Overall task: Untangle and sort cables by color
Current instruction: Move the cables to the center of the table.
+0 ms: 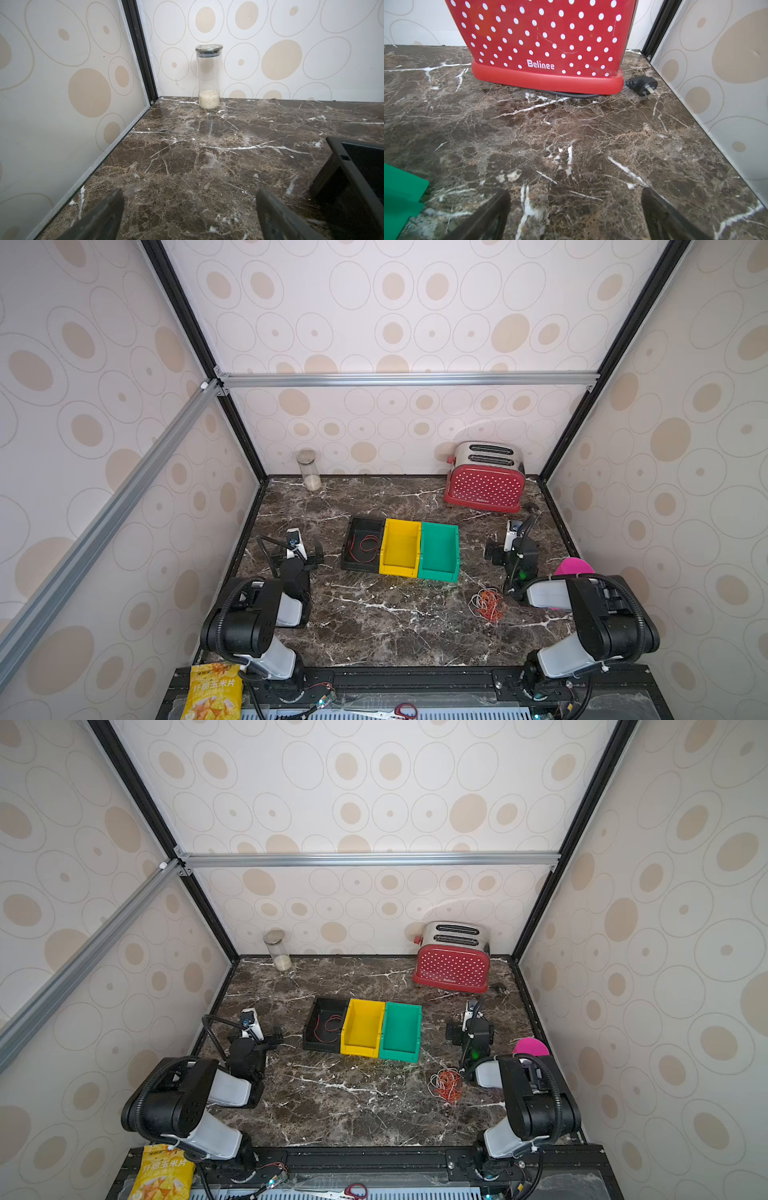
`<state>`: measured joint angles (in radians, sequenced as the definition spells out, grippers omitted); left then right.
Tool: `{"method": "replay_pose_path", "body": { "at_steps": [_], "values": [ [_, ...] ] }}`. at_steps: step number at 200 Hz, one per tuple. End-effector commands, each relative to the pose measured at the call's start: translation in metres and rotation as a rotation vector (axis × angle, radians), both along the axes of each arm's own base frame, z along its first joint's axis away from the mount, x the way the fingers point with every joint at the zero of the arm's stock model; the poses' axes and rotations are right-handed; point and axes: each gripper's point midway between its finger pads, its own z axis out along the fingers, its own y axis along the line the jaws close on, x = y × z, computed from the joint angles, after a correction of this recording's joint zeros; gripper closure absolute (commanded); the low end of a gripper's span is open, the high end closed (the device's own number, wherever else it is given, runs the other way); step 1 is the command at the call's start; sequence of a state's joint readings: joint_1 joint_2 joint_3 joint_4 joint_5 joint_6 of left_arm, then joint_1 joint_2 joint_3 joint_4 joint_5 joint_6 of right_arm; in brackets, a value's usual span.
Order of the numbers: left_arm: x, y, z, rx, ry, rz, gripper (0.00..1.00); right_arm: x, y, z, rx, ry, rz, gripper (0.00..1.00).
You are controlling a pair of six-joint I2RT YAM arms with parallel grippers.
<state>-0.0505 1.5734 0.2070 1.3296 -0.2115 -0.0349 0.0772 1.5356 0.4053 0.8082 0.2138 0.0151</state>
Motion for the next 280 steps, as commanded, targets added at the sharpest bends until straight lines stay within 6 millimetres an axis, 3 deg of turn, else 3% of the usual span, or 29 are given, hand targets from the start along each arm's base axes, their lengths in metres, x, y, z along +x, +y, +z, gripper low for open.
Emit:
{"method": "replay_pose_path", "body": {
  "at_steps": [1,153,187,217,249,280],
  "values": [
    [0.004,0.001,0.011,0.002,-0.045,0.000,0.01,0.003,-0.001,0.003,-0.007,-0.013,-0.003,0.00],
    [0.004,-0.001,0.013,-0.001,-0.049,-0.010,0.01,0.003,-0.002,0.005,-0.004,-0.019,-0.007,0.00],
    [0.019,-0.002,0.024,0.005,0.019,-0.020,0.01,0.006,-0.013,0.029,0.014,0.036,-0.057,0.01],
    [0.029,0.000,0.053,-0.032,0.031,0.004,0.01,0.003,-0.007,0.055,0.051,0.054,-0.041,0.03],
    [0.047,-0.017,0.083,-0.164,0.070,-0.067,0.01,-0.009,0.011,0.069,0.215,0.169,-0.018,0.06],
    [0.049,-0.054,0.087,-0.349,0.108,-0.205,0.02,-0.039,0.030,0.055,0.439,0.360,-0.065,0.08]
  ]
}}
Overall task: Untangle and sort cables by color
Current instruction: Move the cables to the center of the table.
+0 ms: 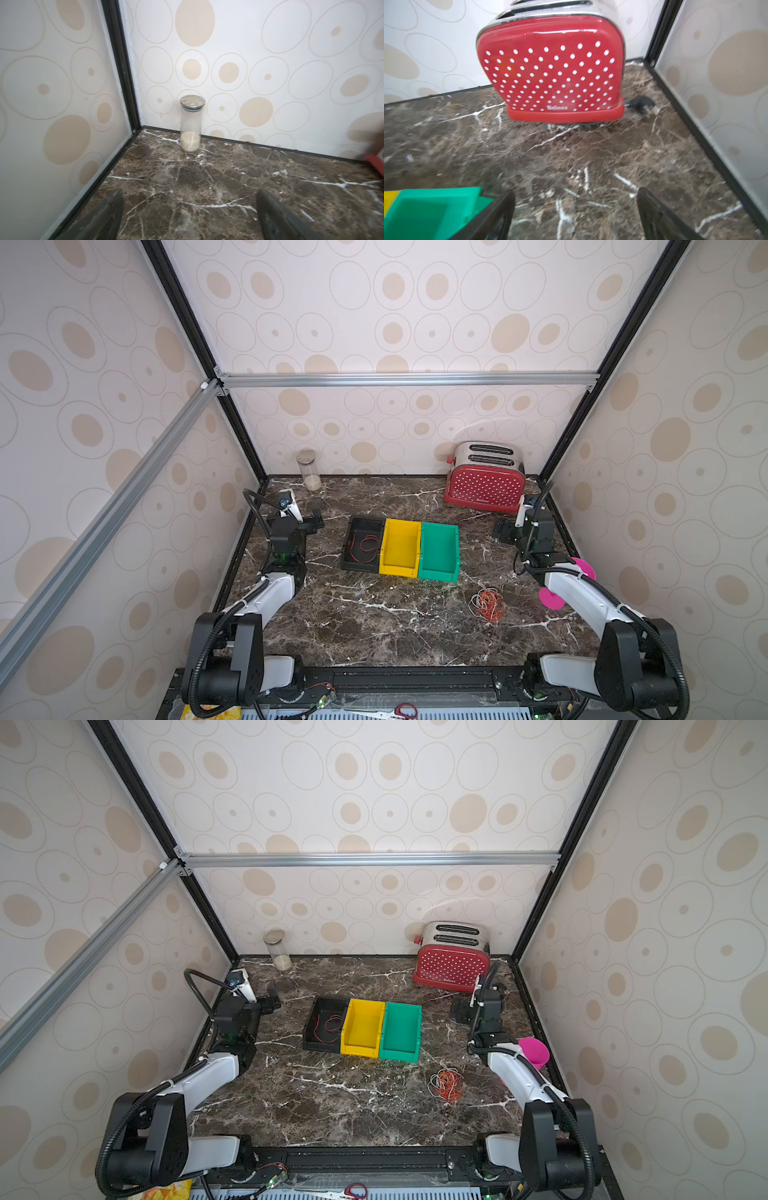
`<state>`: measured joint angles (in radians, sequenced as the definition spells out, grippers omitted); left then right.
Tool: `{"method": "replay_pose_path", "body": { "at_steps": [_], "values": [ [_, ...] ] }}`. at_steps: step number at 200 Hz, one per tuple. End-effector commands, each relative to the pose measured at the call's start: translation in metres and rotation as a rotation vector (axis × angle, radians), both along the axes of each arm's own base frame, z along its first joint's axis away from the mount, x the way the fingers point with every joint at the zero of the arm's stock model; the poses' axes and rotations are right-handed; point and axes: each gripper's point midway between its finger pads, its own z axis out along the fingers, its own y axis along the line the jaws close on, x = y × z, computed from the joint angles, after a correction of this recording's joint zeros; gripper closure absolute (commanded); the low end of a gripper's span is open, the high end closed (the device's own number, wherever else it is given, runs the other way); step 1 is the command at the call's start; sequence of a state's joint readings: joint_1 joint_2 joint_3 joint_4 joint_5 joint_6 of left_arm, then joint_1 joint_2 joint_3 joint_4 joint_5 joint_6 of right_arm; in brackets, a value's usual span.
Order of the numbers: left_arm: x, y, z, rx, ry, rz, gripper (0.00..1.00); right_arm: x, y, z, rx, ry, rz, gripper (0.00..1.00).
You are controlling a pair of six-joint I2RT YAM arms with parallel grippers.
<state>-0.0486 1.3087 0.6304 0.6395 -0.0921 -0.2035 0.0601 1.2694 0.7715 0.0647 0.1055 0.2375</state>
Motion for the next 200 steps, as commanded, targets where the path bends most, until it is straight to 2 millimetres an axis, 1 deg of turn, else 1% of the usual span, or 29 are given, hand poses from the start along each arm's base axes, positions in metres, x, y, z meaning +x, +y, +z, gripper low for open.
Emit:
{"method": "replay_pose_path", "body": {
  "at_steps": [1,20,38,69,84,87,91,114,131,142,148,168,180,187,200],
  "values": [
    [-0.006,-0.034,-0.023,-0.165,0.133,-0.129,0.02,-0.046,0.018,-0.040,0.207,0.274,-0.023,0.08],
    [-0.016,-0.062,-0.023,-0.217,0.146,-0.210,0.02,-0.069,0.026,-0.051,0.253,0.375,-0.029,0.10],
    [-0.027,-0.090,-0.028,-0.256,0.173,-0.294,0.02,-0.091,0.038,-0.062,0.282,0.467,-0.009,0.12],
    [-0.053,-0.131,-0.040,-0.290,0.202,-0.390,0.02,-0.126,0.054,-0.076,0.237,0.568,-0.004,0.12],
    [-0.065,-0.143,-0.046,-0.298,0.214,-0.417,0.02,-0.140,0.063,-0.082,0.213,0.603,0.007,0.14],
    [-0.067,-0.144,-0.047,-0.302,0.217,-0.423,0.02,-0.142,0.062,-0.084,0.207,0.612,-0.002,0.14],
    [-0.070,-0.146,-0.048,-0.307,0.221,-0.427,0.02,-0.147,0.068,-0.087,0.184,0.627,0.014,0.15],
    [-0.085,-0.160,-0.054,-0.356,0.233,-0.476,0.02,-0.168,0.072,-0.100,0.089,0.696,-0.009,0.18],
    [-0.096,-0.173,-0.057,-0.386,0.238,-0.527,0.02,-0.178,0.080,-0.113,0.097,0.732,-0.013,0.29],
    [-0.102,-0.179,-0.058,-0.396,0.240,-0.551,0.02,-0.184,0.085,-0.119,0.103,0.754,-0.012,0.39],
    [-0.106,-0.183,-0.059,-0.398,0.243,-0.564,0.02,-0.187,0.086,-0.123,0.096,0.765,-0.016,0.44],
    [-0.116,-0.191,-0.063,-0.412,0.257,-0.600,0.02,-0.196,0.087,-0.137,0.079,0.790,-0.026,0.55],
    [-0.121,-0.195,-0.066,-0.423,0.260,-0.620,0.02,-0.200,0.089,-0.145,0.086,0.809,-0.022,0.64],
    [-0.124,-0.196,-0.067,-0.429,0.259,-0.629,0.02,-0.201,0.093,-0.147,0.104,0.815,-0.002,0.72],
    [-0.128,-0.198,-0.070,-0.442,0.260,-0.637,0.02,-0.199,0.108,-0.145,0.160,0.805,0.064,0.80]
  ]
}}
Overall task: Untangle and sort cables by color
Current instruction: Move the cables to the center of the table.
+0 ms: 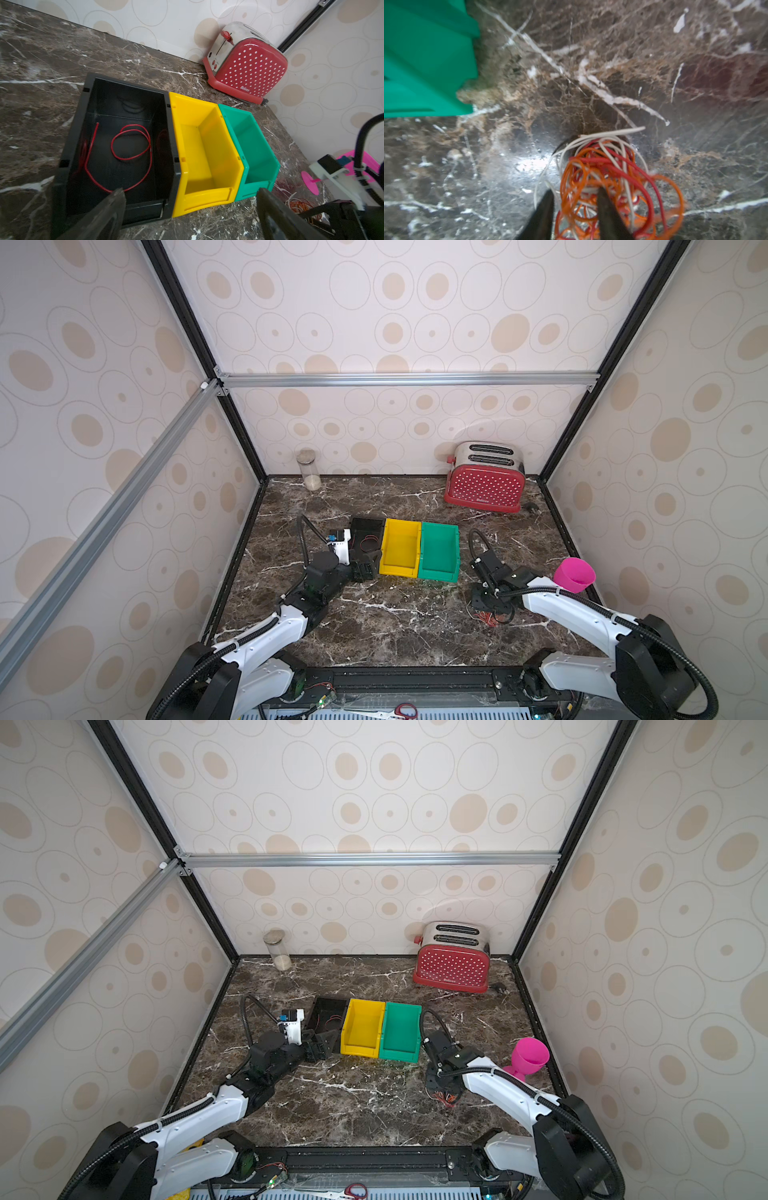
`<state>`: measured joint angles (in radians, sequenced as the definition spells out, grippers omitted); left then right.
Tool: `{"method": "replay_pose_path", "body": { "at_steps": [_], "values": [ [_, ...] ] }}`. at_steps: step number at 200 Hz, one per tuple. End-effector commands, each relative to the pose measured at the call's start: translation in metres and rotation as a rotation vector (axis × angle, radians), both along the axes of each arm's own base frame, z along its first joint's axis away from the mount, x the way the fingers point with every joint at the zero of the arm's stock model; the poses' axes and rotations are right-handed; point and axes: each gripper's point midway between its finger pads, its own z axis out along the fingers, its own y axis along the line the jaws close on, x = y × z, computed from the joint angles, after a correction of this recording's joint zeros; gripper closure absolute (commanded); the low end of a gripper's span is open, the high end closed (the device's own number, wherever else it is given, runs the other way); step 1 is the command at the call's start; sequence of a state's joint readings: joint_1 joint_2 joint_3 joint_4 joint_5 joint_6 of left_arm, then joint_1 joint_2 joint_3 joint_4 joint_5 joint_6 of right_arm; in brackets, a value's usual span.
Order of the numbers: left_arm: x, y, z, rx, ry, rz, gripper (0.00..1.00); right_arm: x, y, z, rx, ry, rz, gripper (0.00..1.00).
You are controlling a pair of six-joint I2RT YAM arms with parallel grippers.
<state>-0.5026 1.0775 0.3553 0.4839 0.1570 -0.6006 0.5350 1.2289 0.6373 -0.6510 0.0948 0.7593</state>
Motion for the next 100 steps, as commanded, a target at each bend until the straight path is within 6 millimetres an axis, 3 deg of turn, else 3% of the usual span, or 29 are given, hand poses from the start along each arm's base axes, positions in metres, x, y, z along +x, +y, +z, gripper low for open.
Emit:
{"method": "replay_pose_path", "body": {
  "at_steps": [1,39,100],
  "values": [
    [-0.007,-0.008,0.010,-0.072,-0.021,-0.027,0.02,-0.003,0.015,-0.003,0.081,0.009,0.010,0.80],
    [-0.019,-0.017,0.012,-0.103,-0.038,-0.089,0.01,0.003,0.054,0.019,0.274,-0.056,0.106,1.00],
    [-0.043,-0.040,0.018,-0.152,-0.051,-0.266,0.01,0.011,0.119,0.061,0.572,-0.140,0.303,1.00]
  ]
}}
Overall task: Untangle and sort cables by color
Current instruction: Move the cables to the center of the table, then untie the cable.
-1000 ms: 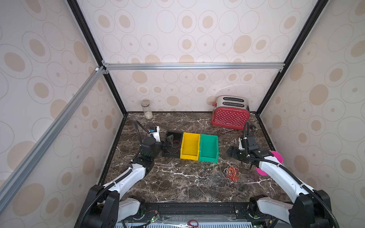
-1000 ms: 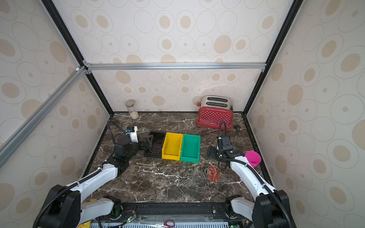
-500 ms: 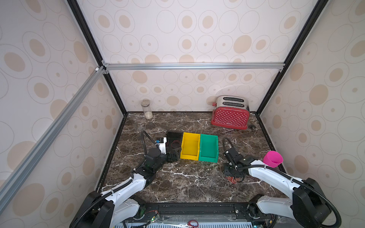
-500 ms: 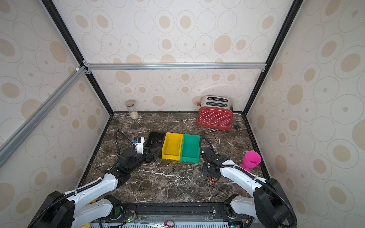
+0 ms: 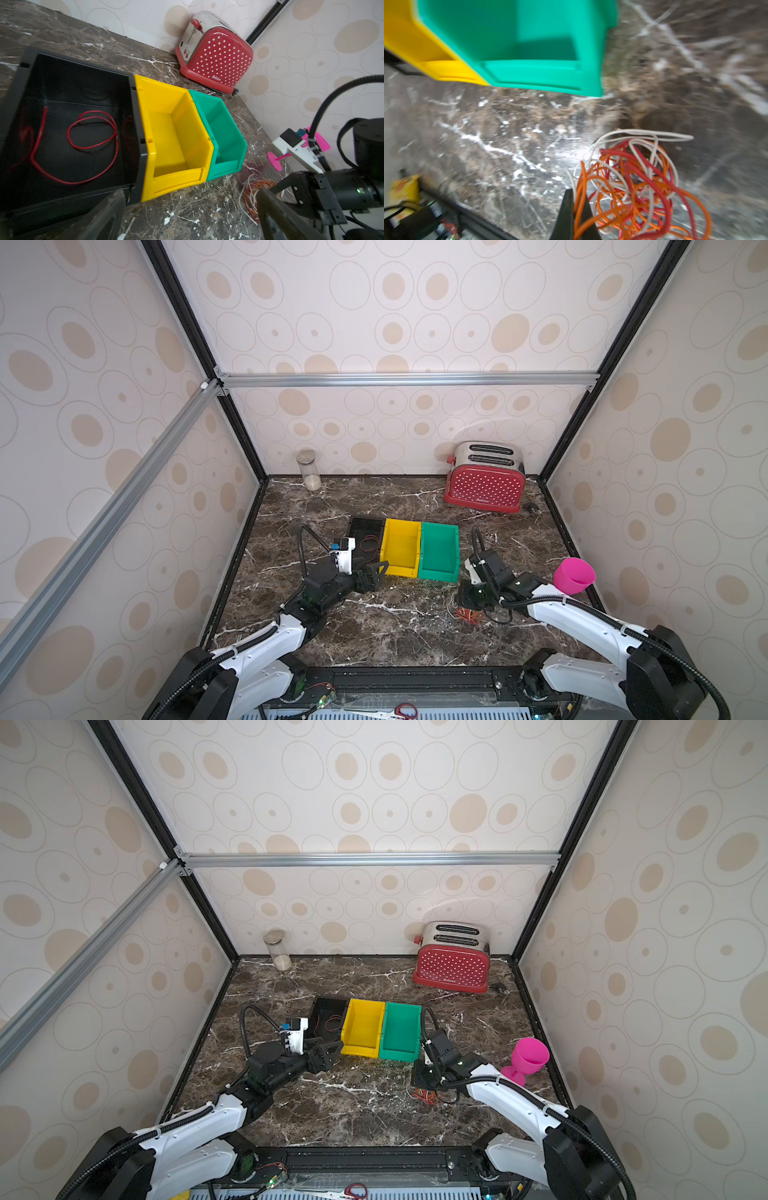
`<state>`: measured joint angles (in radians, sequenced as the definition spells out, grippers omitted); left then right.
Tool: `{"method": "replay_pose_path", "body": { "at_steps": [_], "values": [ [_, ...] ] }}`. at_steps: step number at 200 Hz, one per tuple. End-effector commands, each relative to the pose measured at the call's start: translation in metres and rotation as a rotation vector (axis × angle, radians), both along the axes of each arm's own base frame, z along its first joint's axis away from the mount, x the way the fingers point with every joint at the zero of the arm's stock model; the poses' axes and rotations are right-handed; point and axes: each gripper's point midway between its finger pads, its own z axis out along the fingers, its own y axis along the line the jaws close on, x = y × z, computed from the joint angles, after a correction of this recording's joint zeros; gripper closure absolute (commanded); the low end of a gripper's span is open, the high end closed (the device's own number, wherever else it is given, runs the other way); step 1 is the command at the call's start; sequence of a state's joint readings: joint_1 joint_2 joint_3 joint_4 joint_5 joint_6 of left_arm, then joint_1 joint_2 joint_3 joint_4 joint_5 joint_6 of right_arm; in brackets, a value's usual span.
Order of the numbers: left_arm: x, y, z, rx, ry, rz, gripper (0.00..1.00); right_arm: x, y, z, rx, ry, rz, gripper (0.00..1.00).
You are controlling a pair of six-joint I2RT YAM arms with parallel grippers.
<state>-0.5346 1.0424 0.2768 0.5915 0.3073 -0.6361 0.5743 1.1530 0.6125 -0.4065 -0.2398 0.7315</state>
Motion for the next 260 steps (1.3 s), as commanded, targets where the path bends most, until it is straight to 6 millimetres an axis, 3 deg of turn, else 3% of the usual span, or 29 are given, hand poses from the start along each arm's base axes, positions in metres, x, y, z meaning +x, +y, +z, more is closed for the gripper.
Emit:
{"method": "replay_pose_path", "body": {
  "at_steps": [1,37,62,95,130,193,260],
  "values": [
    [-0.014,-0.015,0.016,-0.059,-0.038,-0.101,0.01,0.004,0.037,0.026,0.163,-0.057,0.111,1.00],
    [-0.024,-0.020,0.020,-0.071,-0.046,-0.154,0.01,0.004,0.079,0.049,0.267,-0.098,0.243,1.00],
    [-0.030,-0.021,0.022,-0.082,-0.052,-0.174,0.01,0.001,0.095,0.046,0.275,-0.097,0.297,1.00],
    [-0.034,-0.021,0.010,-0.059,-0.023,-0.178,0.02,-0.005,0.084,0.023,0.124,-0.051,0.326,0.87],
    [-0.038,-0.025,0.002,-0.045,-0.009,-0.187,0.03,-0.010,0.069,0.019,-0.016,-0.062,0.344,0.67],
    [-0.044,-0.037,-0.017,-0.018,0.035,-0.222,0.06,-0.004,0.059,0.026,-0.064,-0.098,0.294,0.67],
    [-0.052,-0.060,-0.030,-0.013,0.055,-0.280,0.10,0.003,0.079,0.050,0.050,-0.124,0.270,0.62]
  ]
}}
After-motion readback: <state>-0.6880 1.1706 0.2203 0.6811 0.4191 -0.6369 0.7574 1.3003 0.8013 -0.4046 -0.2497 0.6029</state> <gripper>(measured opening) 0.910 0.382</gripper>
